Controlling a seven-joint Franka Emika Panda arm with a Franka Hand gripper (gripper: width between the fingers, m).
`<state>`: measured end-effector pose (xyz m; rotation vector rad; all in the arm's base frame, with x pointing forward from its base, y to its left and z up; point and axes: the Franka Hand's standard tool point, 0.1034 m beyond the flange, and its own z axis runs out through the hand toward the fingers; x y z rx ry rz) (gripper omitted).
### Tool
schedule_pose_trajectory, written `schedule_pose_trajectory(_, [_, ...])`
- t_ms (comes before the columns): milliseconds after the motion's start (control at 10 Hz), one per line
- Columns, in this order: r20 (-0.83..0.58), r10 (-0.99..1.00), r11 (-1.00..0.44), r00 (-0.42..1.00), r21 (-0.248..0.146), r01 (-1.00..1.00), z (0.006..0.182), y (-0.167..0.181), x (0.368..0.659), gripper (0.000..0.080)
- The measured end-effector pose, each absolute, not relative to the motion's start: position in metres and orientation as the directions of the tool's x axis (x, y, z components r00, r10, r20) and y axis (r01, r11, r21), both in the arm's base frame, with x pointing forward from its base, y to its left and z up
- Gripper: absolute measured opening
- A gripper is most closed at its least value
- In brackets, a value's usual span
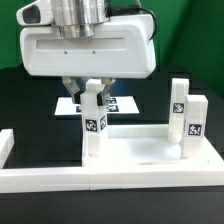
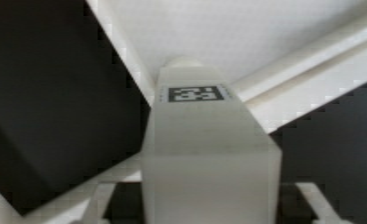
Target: Assemble desk
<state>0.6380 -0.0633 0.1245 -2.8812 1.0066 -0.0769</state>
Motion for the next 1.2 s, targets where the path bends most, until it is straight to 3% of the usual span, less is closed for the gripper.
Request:
schedule_pose_trajectory(400, [-0.095,-0.906,-0.4,0.412,-0.125,-0.908,0.123,-0.073,0.637,0.0289])
schedule_pose_trajectory(500, [-0.139,-0.956,-0.242,0.259,-0.129,-0.962,0.123,-0.073,0.638,0.0289])
schedule_pose_trajectory(600, [-0.176,-0.977,-0.1,0.118,-0.109,-0.989,0.123,-0.072,0.637,0.029])
schedule_pose_trajectory(700, [-0.203,-0.979,0.035,-0.021,-0.062,-0.998,0.123,-0.067,0.64,0.029])
schedule_pose_trajectory(1000, [-0.2,-0.98,-0.003,0.016,-0.063,-0.998,0.122,-0.062,0.64,0.029])
schedule_pose_trajectory(1100, [-0.2,-0.98,-0.006,0.019,-0.064,-0.998,0.122,-0.061,0.64,0.0469])
schedule_pose_trajectory(1200, [-0.17,-0.968,-0.171,0.184,-0.088,-0.981,0.12,-0.06,0.64,0.0469])
